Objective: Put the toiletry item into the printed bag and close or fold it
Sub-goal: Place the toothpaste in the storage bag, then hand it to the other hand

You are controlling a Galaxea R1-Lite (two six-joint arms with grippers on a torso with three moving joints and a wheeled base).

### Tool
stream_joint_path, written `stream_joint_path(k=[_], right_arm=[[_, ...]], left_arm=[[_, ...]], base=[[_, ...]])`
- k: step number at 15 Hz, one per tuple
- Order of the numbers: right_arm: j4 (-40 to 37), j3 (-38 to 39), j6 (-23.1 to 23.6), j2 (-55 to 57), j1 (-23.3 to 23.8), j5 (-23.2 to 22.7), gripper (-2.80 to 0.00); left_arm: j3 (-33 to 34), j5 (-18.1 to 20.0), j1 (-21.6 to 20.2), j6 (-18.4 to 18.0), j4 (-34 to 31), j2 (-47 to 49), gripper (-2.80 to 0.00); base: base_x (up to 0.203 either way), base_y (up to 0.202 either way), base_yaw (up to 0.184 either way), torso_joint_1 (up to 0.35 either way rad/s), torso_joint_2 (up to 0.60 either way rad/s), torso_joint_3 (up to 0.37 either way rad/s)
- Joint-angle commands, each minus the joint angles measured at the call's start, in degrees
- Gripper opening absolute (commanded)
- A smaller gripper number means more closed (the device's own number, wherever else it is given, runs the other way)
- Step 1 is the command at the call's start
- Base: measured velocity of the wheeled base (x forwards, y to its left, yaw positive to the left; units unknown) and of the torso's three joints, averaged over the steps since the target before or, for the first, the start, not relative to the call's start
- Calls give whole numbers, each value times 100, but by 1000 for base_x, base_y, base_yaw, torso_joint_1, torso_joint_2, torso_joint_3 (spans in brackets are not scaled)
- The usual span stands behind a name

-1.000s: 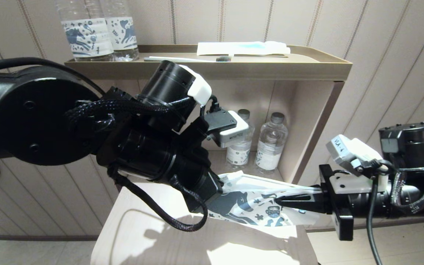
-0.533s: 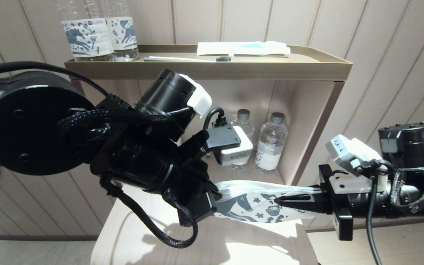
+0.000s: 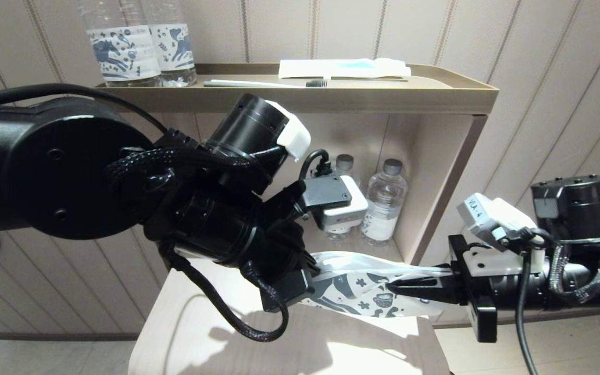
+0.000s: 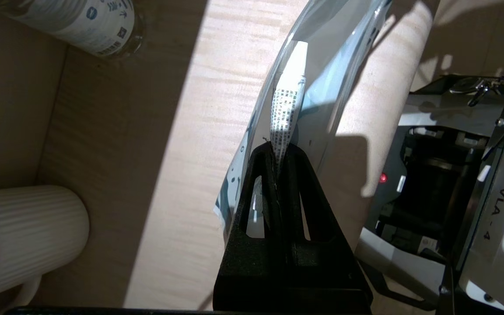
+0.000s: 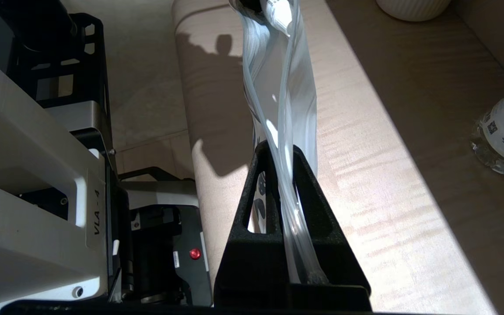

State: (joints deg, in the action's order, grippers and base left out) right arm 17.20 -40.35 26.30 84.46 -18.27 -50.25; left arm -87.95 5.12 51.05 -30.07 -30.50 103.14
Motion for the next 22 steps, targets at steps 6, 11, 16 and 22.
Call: stream_joint_path(k=[6,11,16,22], right_arm=[[11,-8,16,9,-1,-29,-280],[11,-17,16,9,-1,-29,-280],[11,-34,16,-8,26,-38,-280],[3,-87,7,-103,16,-64,-280]], left_arm=[[-188,-20,-8,-51,-9,197,0],[-213,-11,-8,-16,-119,-11,0],[-133,-220,-11,-18,-250,-689,0],[560,-212,-524,101,-587,-1680,0]], base=[[0,0,0,0,0,0],[0,0,0,0,0,0],[0,0,0,0,0,0],[0,0,0,0,0,0]])
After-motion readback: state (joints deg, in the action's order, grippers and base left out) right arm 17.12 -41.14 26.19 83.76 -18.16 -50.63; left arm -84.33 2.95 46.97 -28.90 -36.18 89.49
